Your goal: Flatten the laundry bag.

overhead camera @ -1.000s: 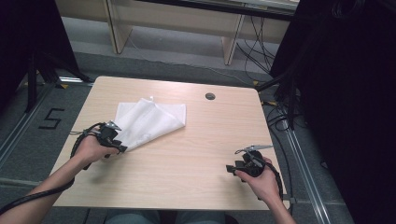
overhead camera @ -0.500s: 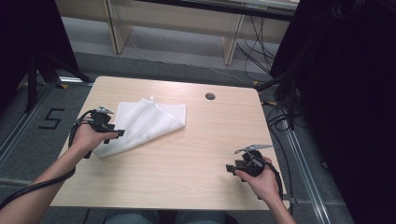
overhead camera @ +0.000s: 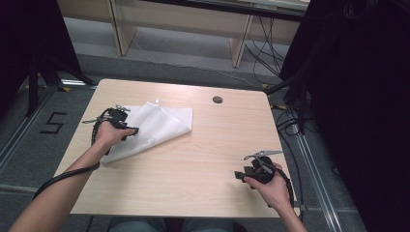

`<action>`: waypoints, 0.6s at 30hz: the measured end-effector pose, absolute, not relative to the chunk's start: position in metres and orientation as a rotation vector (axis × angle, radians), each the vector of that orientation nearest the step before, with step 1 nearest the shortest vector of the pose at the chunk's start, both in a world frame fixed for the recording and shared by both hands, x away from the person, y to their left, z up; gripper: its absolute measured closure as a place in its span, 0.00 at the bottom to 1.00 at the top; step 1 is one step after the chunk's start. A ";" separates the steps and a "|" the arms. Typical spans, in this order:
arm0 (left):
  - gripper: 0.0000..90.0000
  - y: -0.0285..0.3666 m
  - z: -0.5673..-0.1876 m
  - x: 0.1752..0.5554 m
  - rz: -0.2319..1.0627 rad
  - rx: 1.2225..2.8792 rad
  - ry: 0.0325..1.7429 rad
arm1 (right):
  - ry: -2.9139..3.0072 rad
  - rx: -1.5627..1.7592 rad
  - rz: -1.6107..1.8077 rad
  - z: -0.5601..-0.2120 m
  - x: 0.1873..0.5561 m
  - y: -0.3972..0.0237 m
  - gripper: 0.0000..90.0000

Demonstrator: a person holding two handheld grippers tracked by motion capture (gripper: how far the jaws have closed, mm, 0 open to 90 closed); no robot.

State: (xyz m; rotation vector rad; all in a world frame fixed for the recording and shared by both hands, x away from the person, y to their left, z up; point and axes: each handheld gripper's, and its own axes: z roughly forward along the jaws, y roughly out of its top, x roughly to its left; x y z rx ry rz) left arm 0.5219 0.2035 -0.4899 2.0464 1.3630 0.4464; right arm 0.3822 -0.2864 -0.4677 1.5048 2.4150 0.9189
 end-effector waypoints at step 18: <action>0.51 0.098 -0.492 0.522 0.418 2.177 1.110 | 2.435 1.496 0.896 -0.469 0.382 -0.285 0.54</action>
